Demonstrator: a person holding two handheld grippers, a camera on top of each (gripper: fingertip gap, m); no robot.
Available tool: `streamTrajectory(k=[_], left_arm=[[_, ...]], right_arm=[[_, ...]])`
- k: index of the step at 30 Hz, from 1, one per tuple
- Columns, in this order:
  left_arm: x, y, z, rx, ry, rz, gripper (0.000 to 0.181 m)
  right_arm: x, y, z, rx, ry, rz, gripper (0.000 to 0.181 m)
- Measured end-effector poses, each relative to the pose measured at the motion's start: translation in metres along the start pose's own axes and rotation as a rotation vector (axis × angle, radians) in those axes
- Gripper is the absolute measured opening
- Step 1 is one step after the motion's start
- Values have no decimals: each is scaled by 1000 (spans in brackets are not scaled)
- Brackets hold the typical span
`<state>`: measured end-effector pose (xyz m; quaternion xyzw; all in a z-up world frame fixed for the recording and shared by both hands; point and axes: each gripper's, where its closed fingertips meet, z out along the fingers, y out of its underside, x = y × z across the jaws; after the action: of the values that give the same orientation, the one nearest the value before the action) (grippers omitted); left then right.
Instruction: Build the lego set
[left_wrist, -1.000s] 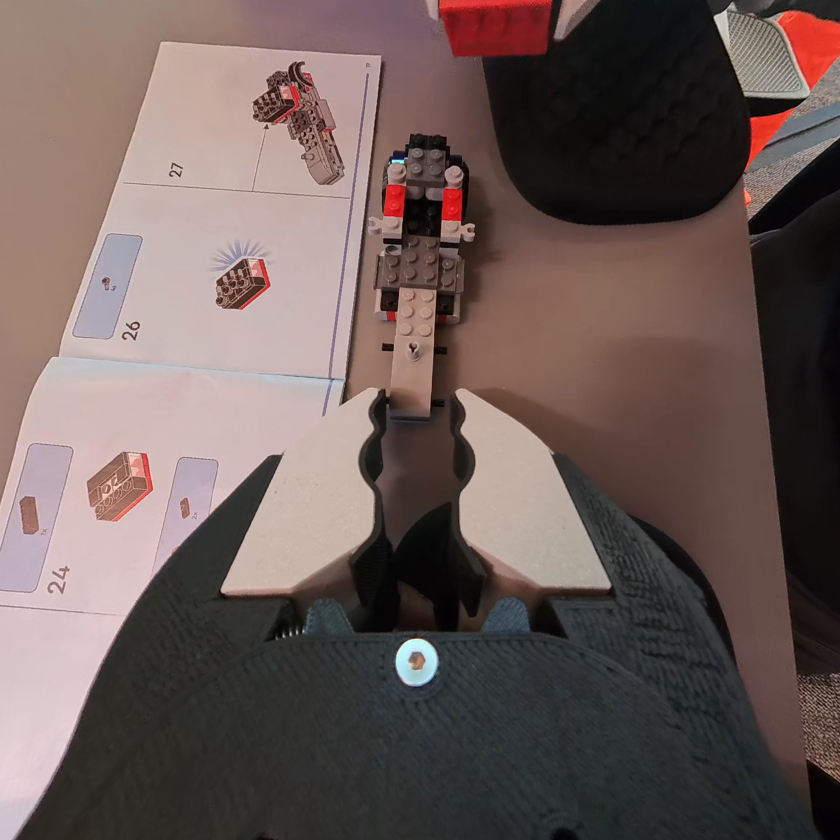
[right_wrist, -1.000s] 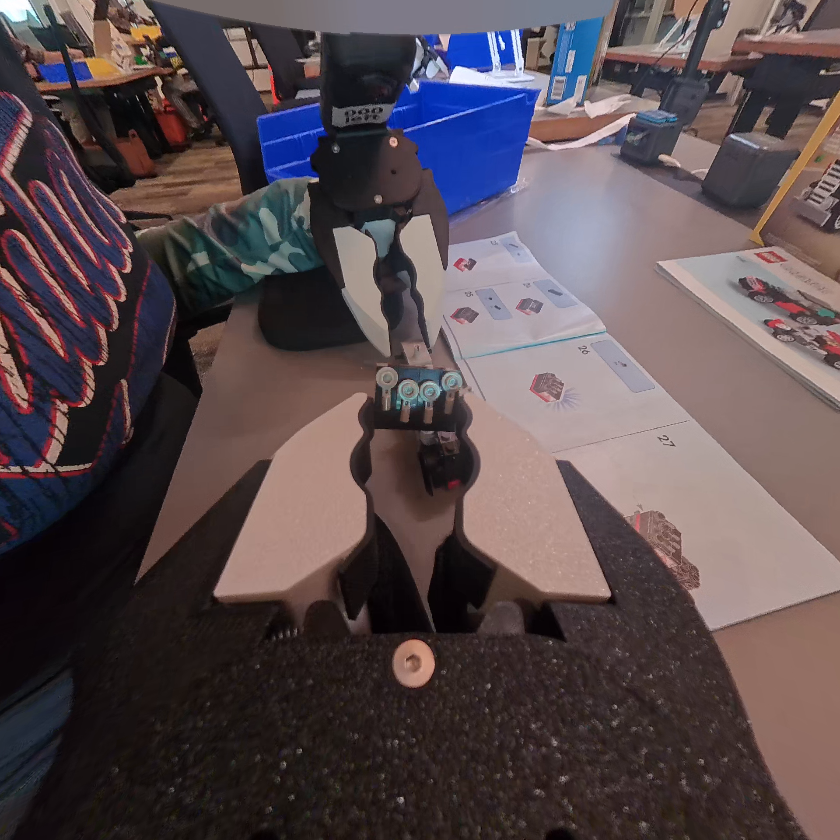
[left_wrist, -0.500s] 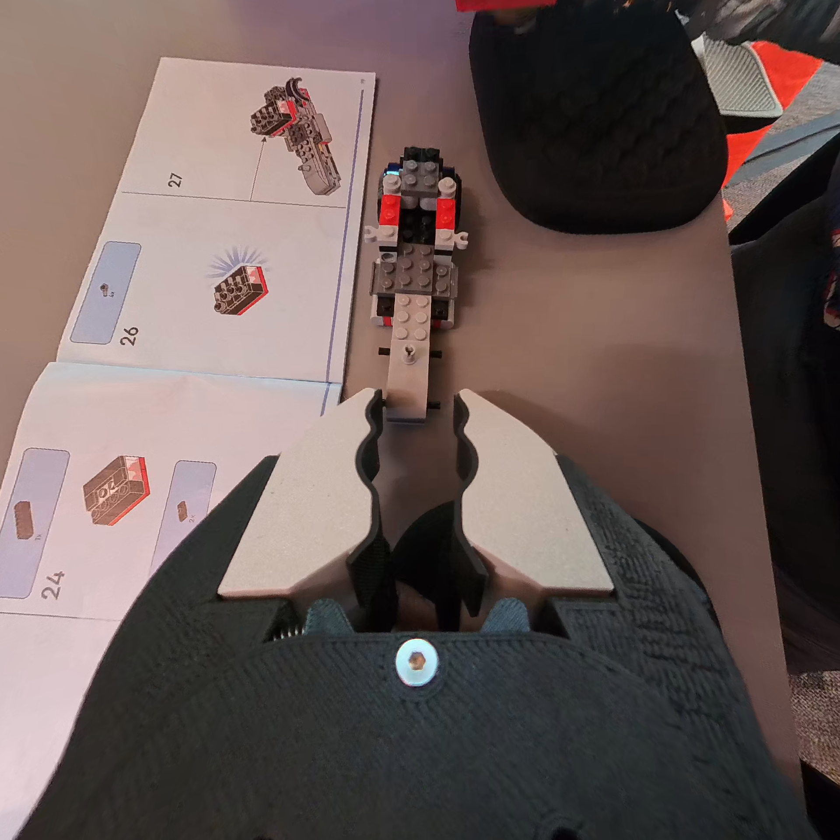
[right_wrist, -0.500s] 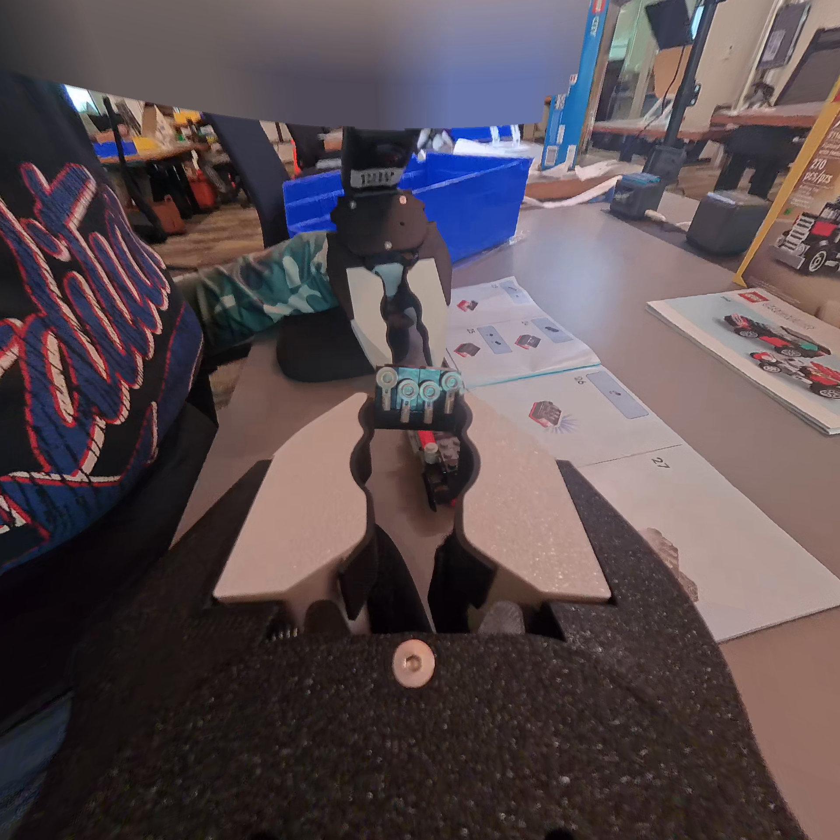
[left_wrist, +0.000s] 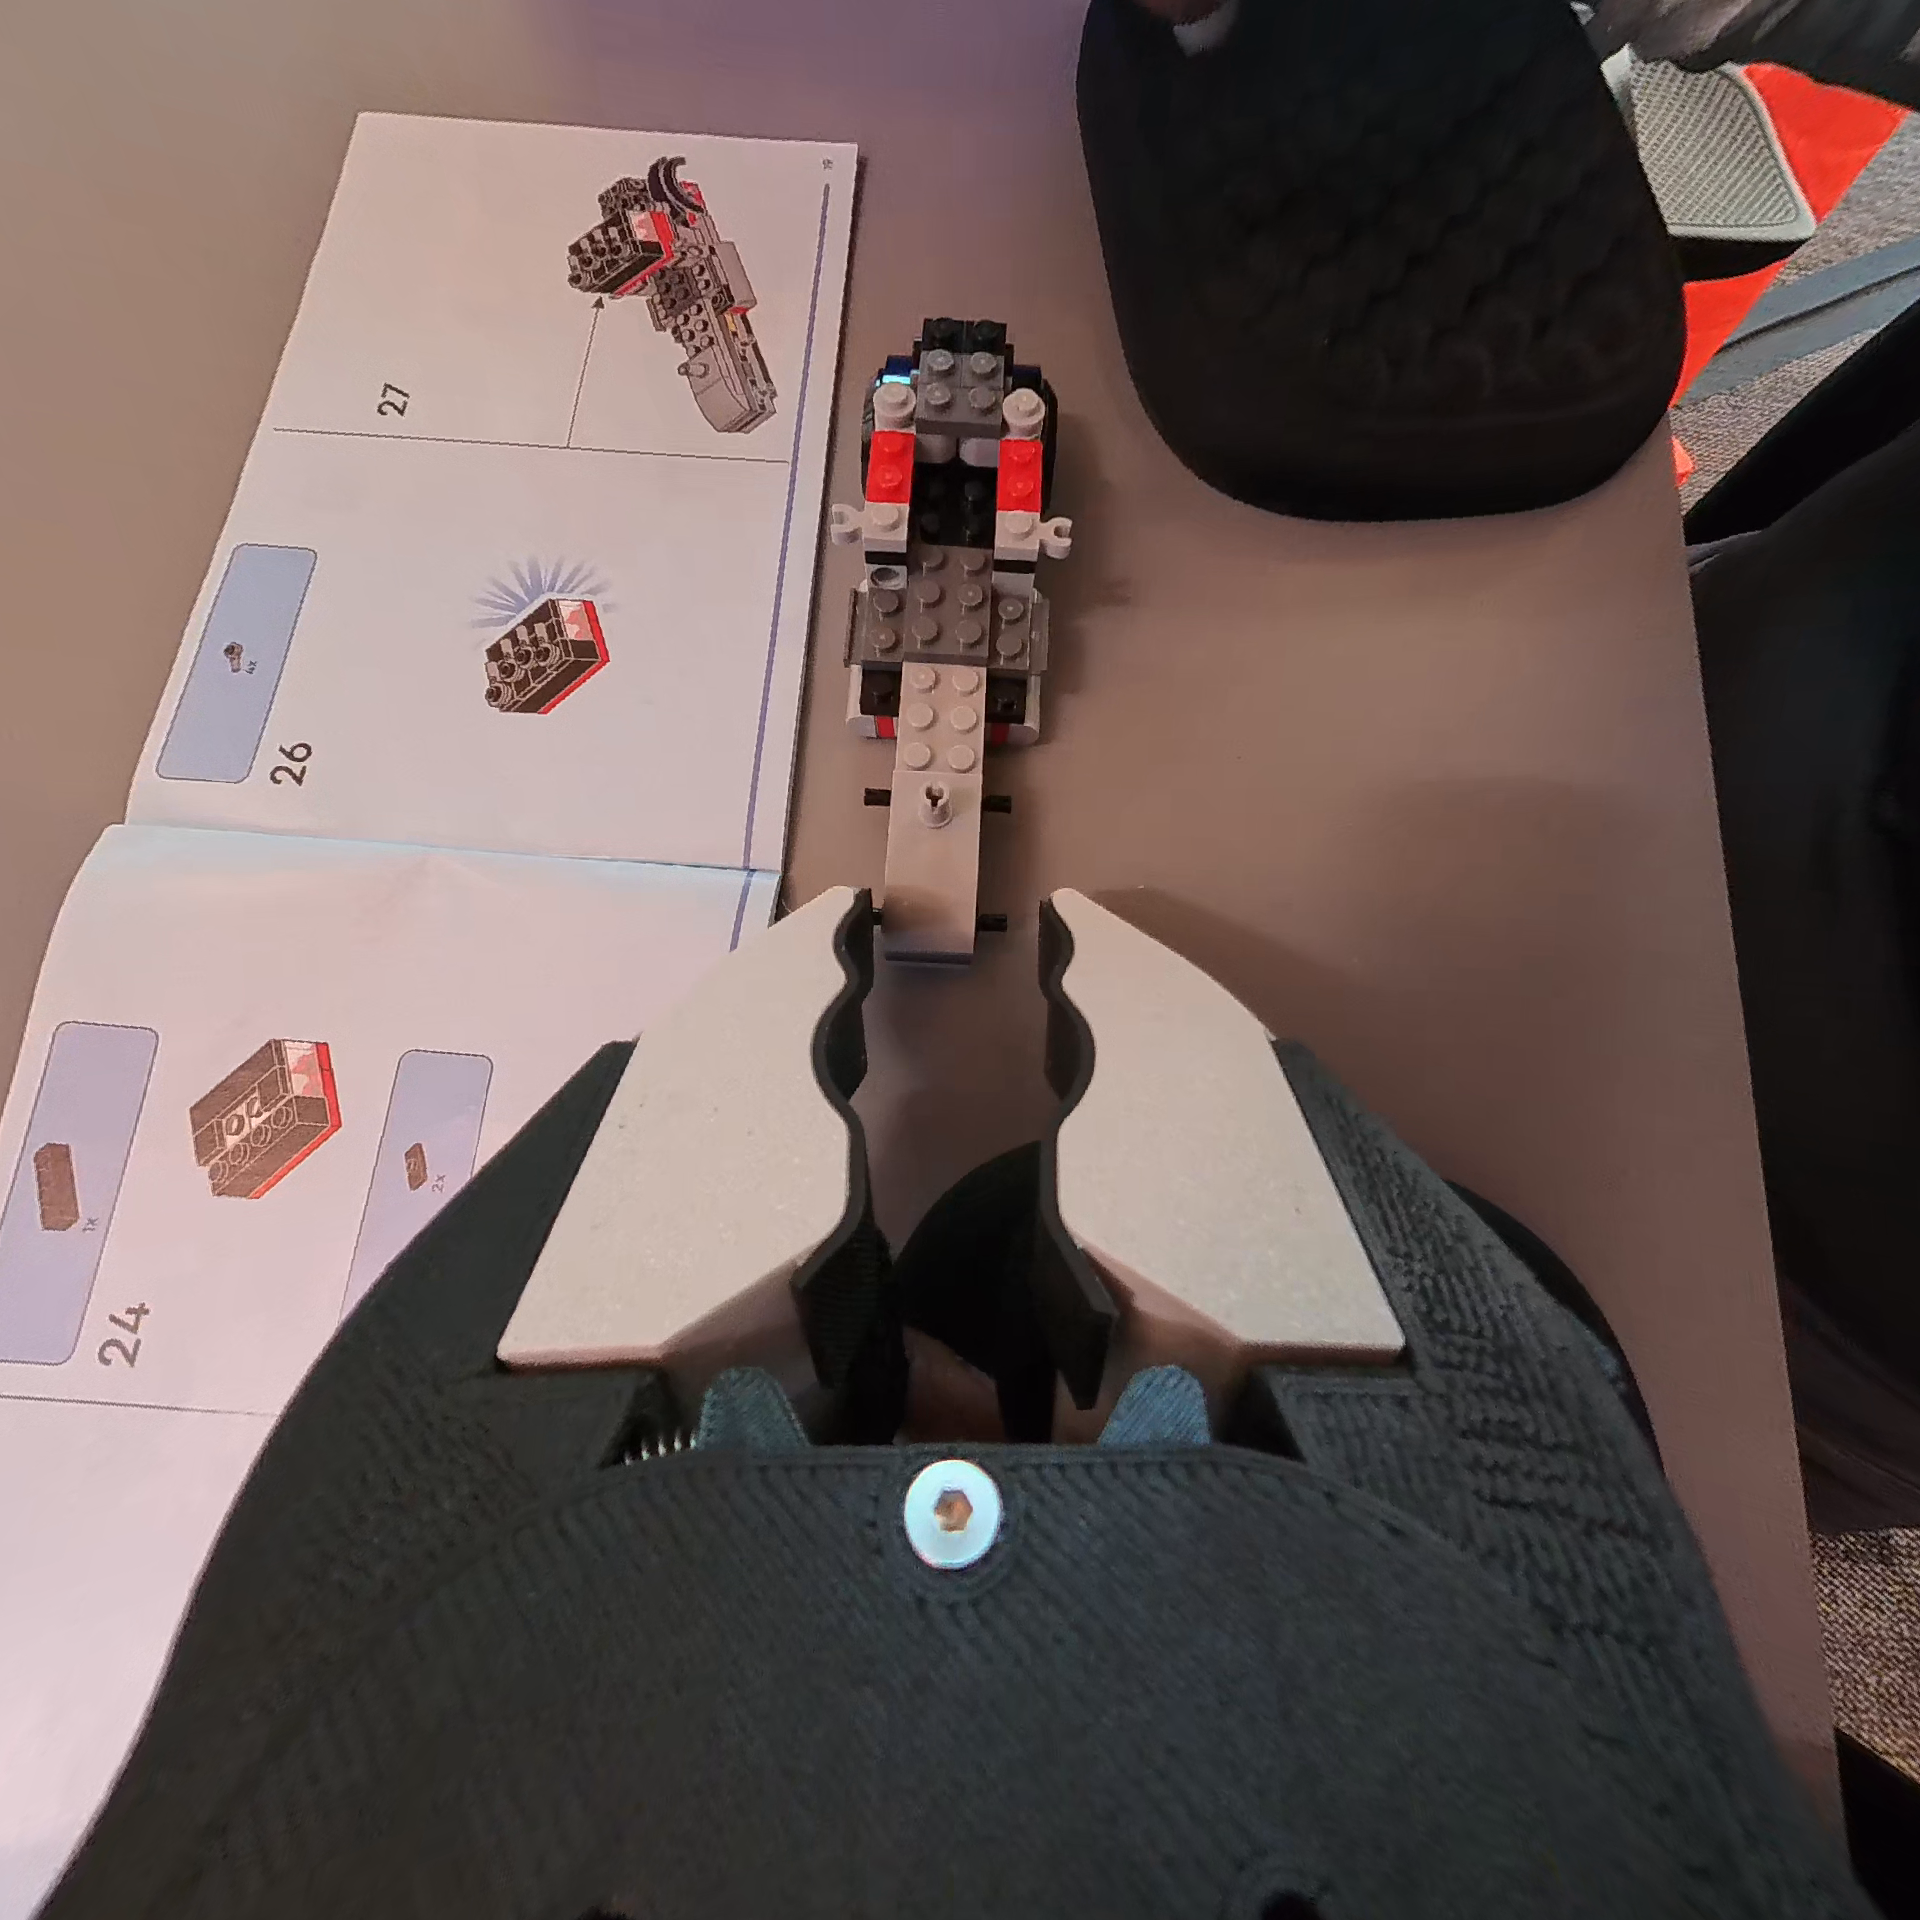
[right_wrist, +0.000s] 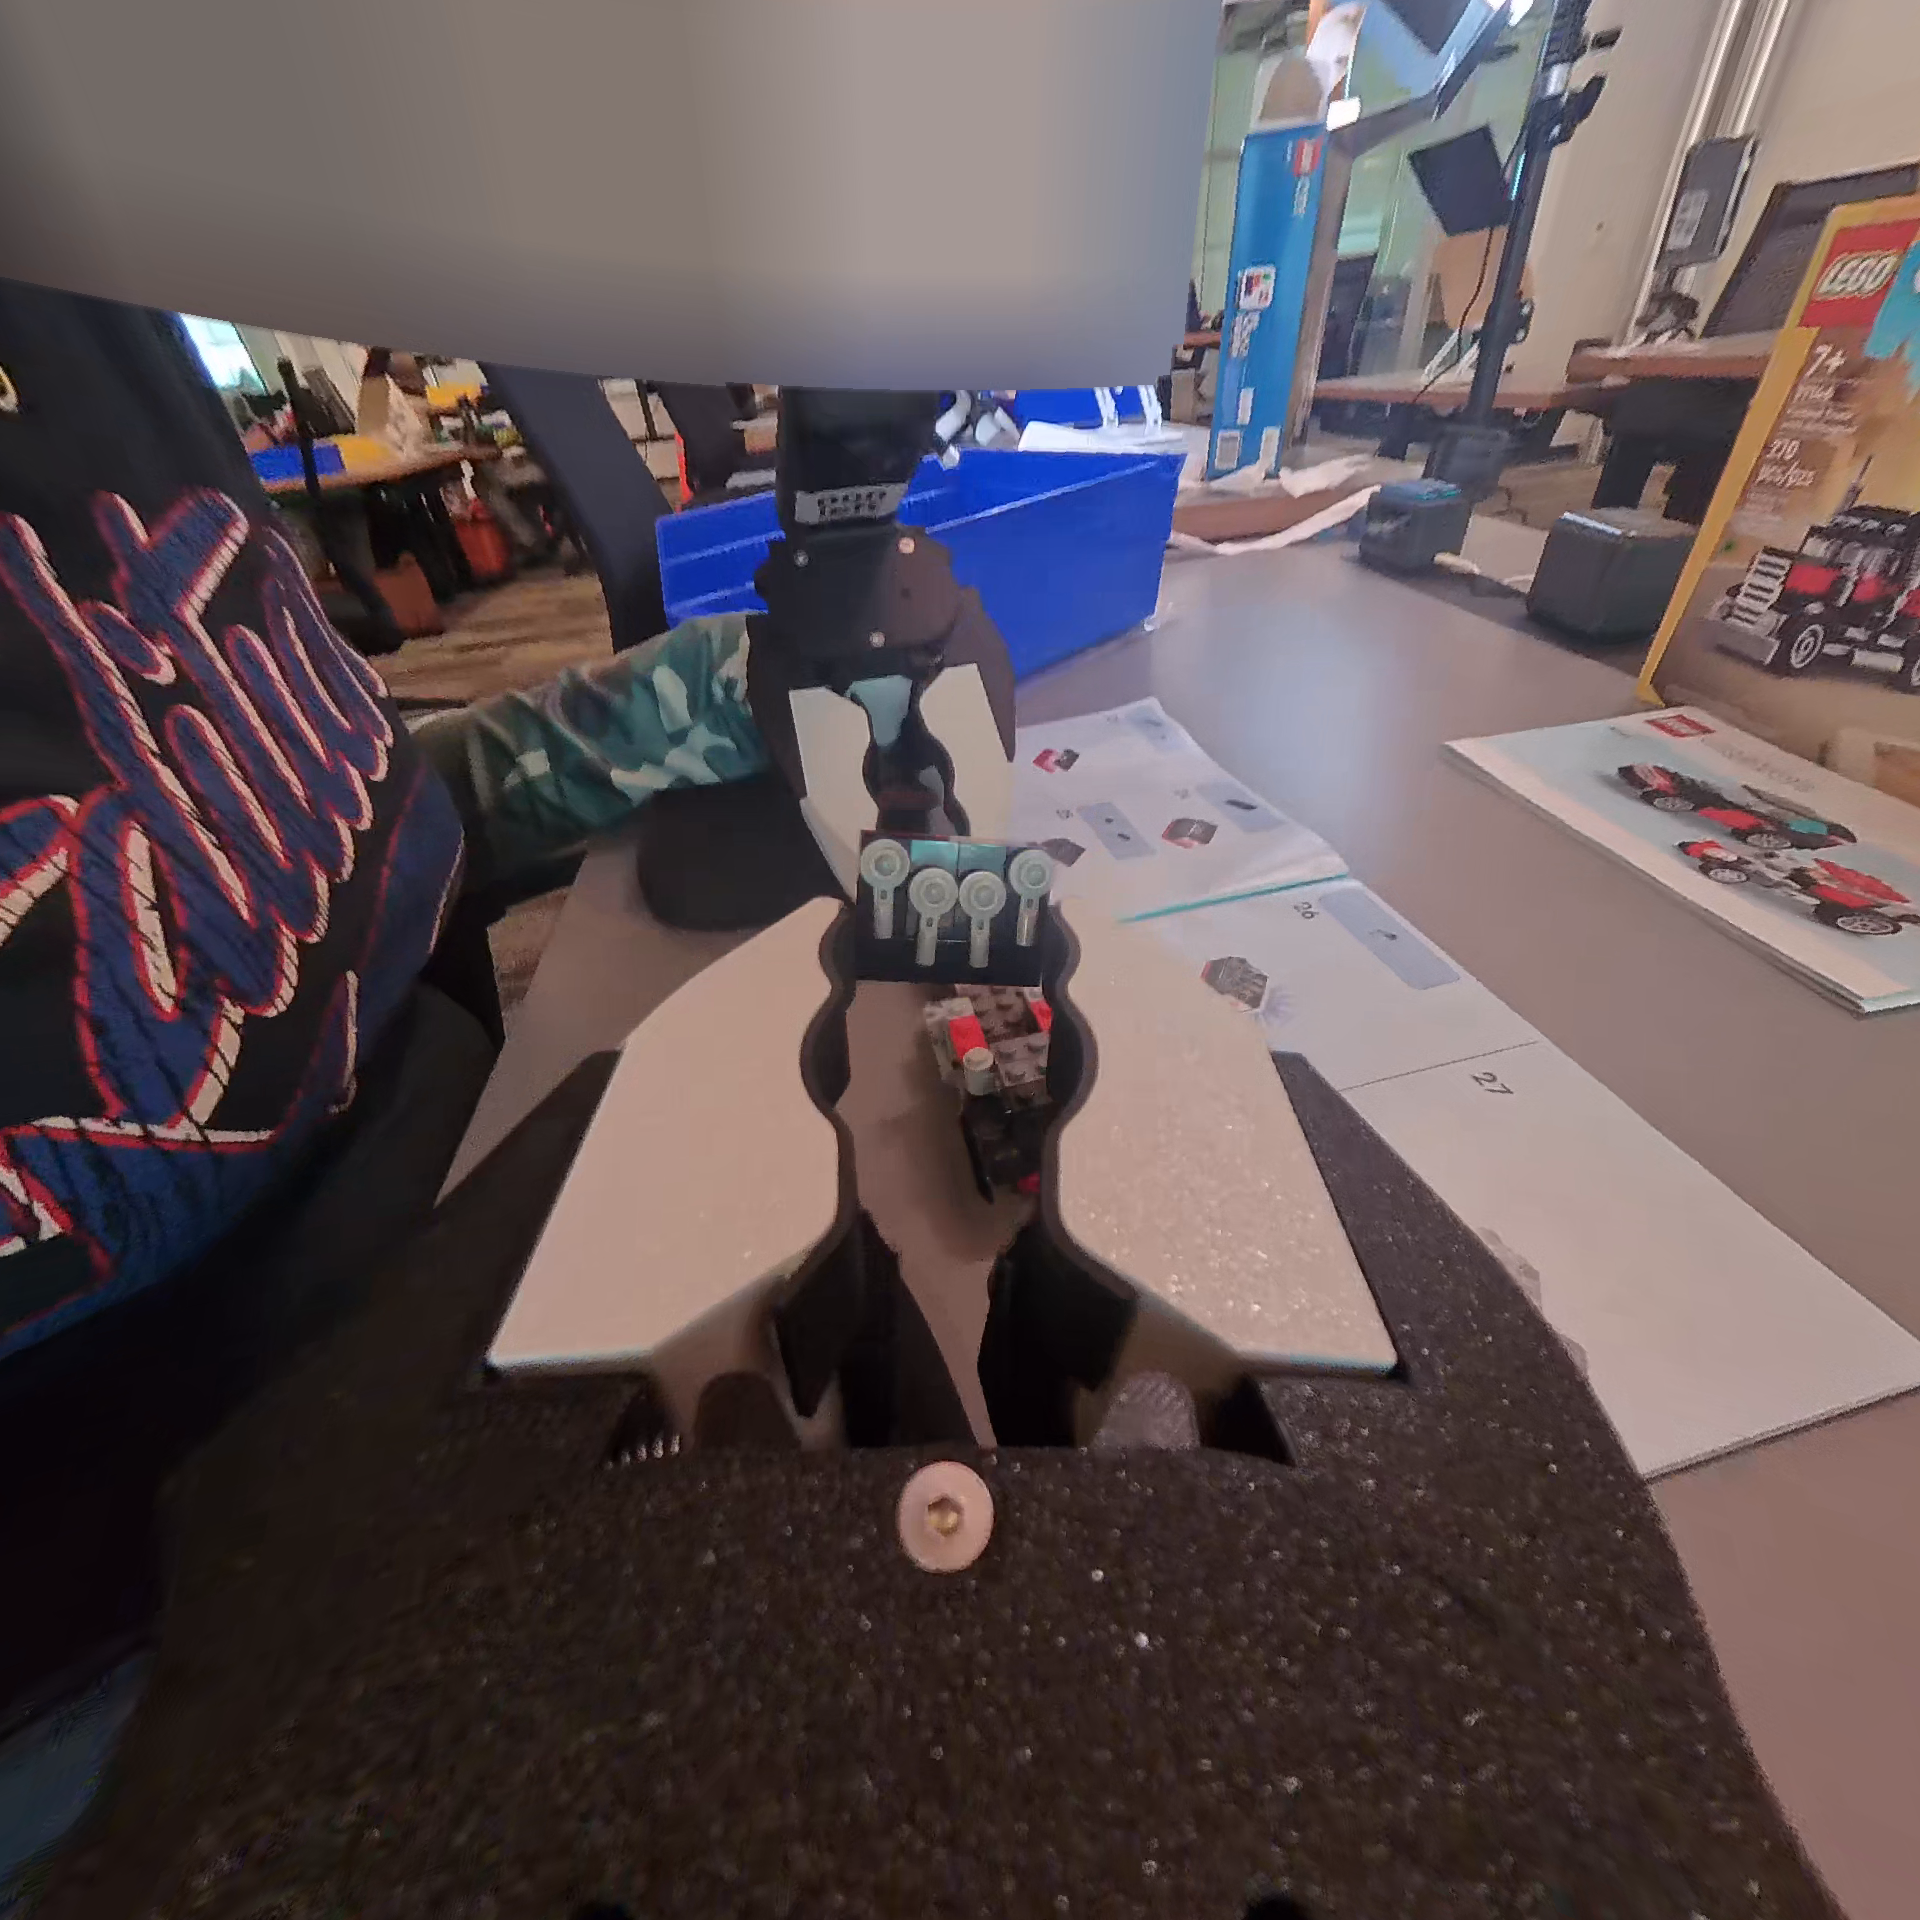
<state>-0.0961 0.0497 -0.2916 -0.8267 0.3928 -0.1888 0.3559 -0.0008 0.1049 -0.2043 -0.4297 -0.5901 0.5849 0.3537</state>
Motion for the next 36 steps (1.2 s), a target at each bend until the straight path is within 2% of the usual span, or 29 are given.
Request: streamTrajectory(k=[14,19,21,23,29,31,34,36], left_arm=[[0,1,1,-12,-4,3,30],[0,1,1,-12,17,-18,30],[0,1,1,-9,32,-36,30],[0,0,0,-5,36,-41,30],[1,-1,-1,11,27,-17,30],[1,-2,-2,26,27,-19,30],[1,-5,-5,54,25,-19,30],[0,-6,-6,66,27,-28,30]], right_arm=[[0,4,3,-33,-1,-2,34],[2,8,7,-93,10,7,34],[7,16,11,-233,24,-5,34],[11,25,13,-453,34,-52,34],[13,29,30,-989,-46,-247,34],[13,34,37,-1086,-92,-285,34],[14,39,47,-1148,-141,-308,34],[17,44,45,-1214,-153,-326,34]])
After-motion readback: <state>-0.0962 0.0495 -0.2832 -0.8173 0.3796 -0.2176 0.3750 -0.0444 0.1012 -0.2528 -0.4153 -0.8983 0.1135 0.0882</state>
